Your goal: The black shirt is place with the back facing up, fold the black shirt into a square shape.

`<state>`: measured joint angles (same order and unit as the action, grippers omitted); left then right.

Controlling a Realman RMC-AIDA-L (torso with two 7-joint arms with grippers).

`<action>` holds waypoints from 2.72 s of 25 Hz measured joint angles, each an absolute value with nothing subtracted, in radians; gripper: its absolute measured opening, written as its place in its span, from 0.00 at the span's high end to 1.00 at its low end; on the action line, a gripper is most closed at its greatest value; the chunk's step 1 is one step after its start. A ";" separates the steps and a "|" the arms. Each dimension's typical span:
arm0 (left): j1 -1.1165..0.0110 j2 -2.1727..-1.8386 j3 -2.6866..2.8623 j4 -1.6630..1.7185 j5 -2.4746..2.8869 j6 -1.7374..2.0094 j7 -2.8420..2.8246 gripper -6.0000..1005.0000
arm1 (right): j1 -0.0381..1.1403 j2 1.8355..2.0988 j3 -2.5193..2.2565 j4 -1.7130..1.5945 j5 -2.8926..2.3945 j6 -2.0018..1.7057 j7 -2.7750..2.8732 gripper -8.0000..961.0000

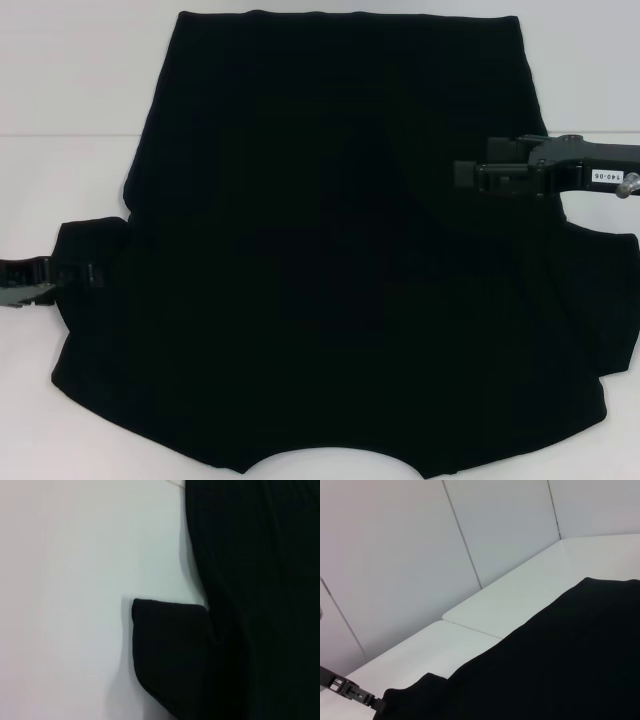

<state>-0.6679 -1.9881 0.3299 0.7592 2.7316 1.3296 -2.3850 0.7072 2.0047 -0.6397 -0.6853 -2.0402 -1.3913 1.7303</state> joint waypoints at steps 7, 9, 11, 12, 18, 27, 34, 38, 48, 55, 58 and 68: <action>-0.674 -1.987 0.337 0.757 2.731 1.310 -2.384 0.13 | 0.706 2.005 -0.635 -0.686 -2.040 -1.391 1.730 0.05; -0.676 -1.987 0.341 0.752 2.733 1.304 -2.384 0.13 | 0.706 2.005 -0.634 -0.686 -2.040 -1.391 1.730 0.05; -0.679 -1.987 0.343 0.751 2.735 1.298 -2.386 0.13 | 0.706 2.005 -0.633 -0.686 -2.040 -1.391 1.730 0.05; -0.680 -1.987 0.343 0.751 2.736 1.296 -2.389 0.13 | 0.706 2.005 -0.631 -0.686 -2.040 -1.391 1.730 0.05; -0.680 -1.986 0.340 0.751 2.729 1.271 -2.392 0.23 | 0.704 2.005 -0.623 -0.693 -2.039 -1.395 1.730 0.05; -0.679 -1.989 0.343 0.747 2.738 1.242 -2.389 0.55 | 0.704 2.003 -0.623 -0.688 -2.030 -1.395 1.720 0.05; -0.678 -1.991 0.344 0.747 2.738 1.221 -2.388 0.70 | 0.703 2.003 -0.623 -0.687 -2.028 -1.393 1.719 0.05; -0.676 -1.991 0.344 0.747 2.738 1.216 -2.387 0.94 | 0.701 2.005 -0.623 -0.687 -2.028 -1.393 1.718 0.05; -0.670 -1.991 0.344 0.747 2.738 1.179 -2.384 0.97 | 0.698 1.996 -0.658 -0.685 -2.035 -1.429 1.729 0.05; -0.662 -1.993 0.344 0.750 2.737 1.133 -2.384 0.97 | 0.702 1.978 -0.685 -0.679 -2.089 -1.486 1.767 0.05; -0.661 -1.993 0.343 0.752 2.736 1.113 -2.384 0.97 | 0.706 1.978 -0.686 -0.678 -2.106 -1.488 1.776 0.05; -0.674 -1.988 0.342 0.756 2.733 1.043 -2.382 0.97 | 0.703 1.985 -0.678 -0.676 -2.101 -1.470 1.770 0.05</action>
<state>-0.6741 -1.9876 0.3420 0.7562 2.7327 1.0426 -2.3818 0.7027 1.9846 -0.6781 -0.6763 -2.1005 -1.4698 1.7704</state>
